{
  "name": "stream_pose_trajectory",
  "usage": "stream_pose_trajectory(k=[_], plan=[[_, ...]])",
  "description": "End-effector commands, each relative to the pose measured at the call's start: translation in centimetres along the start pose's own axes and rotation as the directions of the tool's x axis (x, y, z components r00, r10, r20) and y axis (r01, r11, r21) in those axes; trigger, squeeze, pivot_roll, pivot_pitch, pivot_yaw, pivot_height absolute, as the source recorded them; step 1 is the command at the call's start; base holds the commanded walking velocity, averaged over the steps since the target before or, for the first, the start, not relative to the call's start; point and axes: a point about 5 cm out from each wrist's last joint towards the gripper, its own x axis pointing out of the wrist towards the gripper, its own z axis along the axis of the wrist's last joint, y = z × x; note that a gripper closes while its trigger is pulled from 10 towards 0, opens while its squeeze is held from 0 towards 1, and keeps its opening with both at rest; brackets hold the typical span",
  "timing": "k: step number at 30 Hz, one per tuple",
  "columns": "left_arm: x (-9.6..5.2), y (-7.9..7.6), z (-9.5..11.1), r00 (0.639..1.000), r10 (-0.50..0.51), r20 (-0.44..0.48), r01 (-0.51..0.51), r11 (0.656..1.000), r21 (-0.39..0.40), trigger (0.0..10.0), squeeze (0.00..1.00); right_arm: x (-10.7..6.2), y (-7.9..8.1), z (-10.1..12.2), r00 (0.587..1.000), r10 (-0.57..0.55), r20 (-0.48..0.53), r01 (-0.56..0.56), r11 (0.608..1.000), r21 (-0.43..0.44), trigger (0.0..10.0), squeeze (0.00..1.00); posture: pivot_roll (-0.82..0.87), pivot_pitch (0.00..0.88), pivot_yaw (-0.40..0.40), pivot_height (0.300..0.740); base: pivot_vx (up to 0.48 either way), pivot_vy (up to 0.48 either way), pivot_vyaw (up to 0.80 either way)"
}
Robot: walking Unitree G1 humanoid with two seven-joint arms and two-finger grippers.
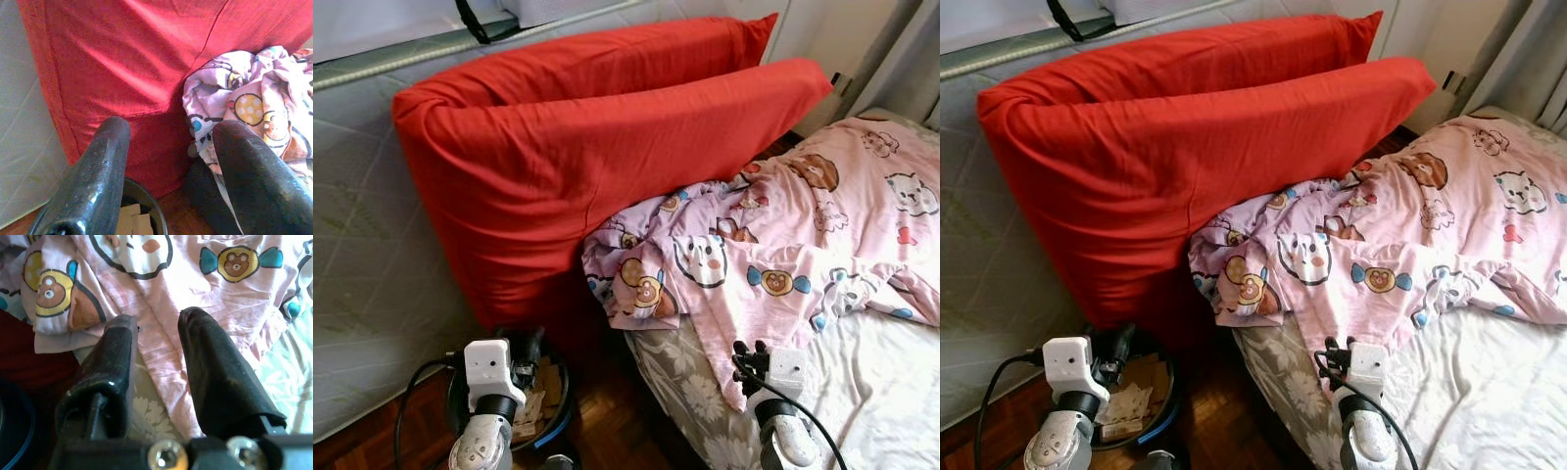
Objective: Clean up the room
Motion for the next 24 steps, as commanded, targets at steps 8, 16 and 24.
stream_pose_trajectory(k=[8, 16, 24], plan=[[-0.2, 0.0, 0.0, 1.000, 0.004, -0.024, -0.004, 1.000, -0.026, 10.0, 0.00, -0.2, -0.2, -0.4, 1.000, -0.001, -0.016, 0.001, 1.000, -0.002, 10.0, 0.00, 0.06, 0.112, -0.044, 0.715, 0.000, 0.000, 0.00], [-0.2, 0.3, 0.3, 0.999, 0.008, -0.038, -0.010, 1.000, -0.029, 10.0, 0.00, 0.0, 0.4, -0.7, 0.998, 0.003, -0.058, -0.003, 1.000, -0.001, 10.0, 0.00, 0.06, 0.141, -0.040, 0.685, 0.000, 0.000, 0.00], [-0.2, 0.5, 0.6, 0.999, 0.010, -0.040, -0.011, 1.000, -0.026, 10.0, 0.00, 0.3, 0.7, -0.1, 1.000, -0.016, -0.019, 0.016, 1.000, 0.020, 10.0, 0.00, 0.07, 0.178, -0.035, 0.676, 0.000, 0.000, 0.00]])
